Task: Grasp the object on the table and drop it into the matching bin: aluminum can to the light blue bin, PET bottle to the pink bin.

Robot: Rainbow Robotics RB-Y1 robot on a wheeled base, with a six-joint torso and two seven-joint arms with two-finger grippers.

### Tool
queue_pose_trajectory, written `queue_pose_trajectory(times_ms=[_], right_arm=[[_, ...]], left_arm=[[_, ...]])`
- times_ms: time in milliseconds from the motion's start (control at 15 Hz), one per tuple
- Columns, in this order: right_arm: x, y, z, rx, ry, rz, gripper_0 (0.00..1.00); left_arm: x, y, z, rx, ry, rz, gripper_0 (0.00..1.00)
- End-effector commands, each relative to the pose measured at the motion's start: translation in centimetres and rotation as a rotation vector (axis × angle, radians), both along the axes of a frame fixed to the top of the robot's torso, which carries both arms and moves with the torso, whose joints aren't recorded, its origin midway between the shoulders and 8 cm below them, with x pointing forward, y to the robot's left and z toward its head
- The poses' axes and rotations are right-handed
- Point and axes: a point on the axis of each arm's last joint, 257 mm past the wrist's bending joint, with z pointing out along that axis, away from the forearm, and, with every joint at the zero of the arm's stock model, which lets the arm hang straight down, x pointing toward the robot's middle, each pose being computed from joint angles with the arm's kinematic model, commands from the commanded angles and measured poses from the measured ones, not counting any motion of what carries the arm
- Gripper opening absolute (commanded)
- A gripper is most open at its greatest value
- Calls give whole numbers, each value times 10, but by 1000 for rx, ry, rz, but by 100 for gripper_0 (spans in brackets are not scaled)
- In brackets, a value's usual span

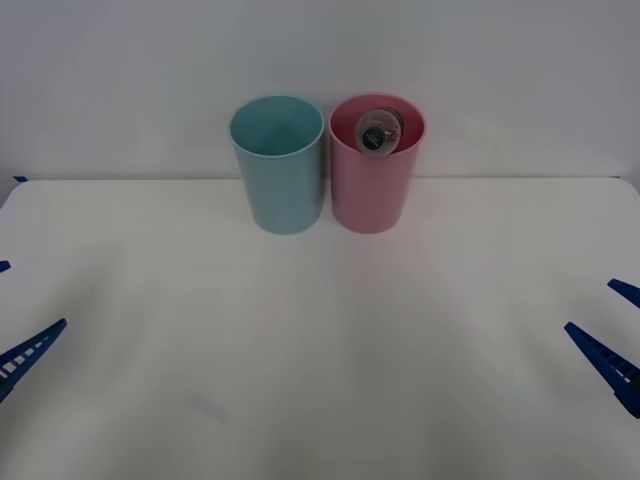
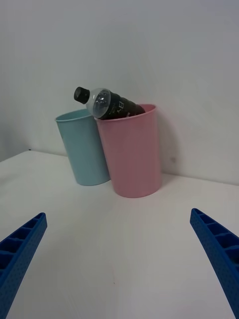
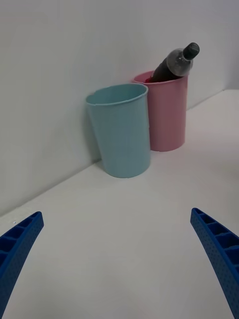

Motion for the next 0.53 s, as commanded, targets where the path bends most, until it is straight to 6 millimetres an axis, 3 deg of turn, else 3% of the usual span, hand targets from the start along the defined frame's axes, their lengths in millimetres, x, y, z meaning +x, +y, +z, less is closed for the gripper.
queue_pose_trajectory(times_ms=[67,533], right_arm=[[0,0,0,0,0,0,100],[0,0,0,0,0,0,100]], left_arm=[[-10,8,-6,-10,22,20,100],[-18,13,-12,-23,49,37,100]])
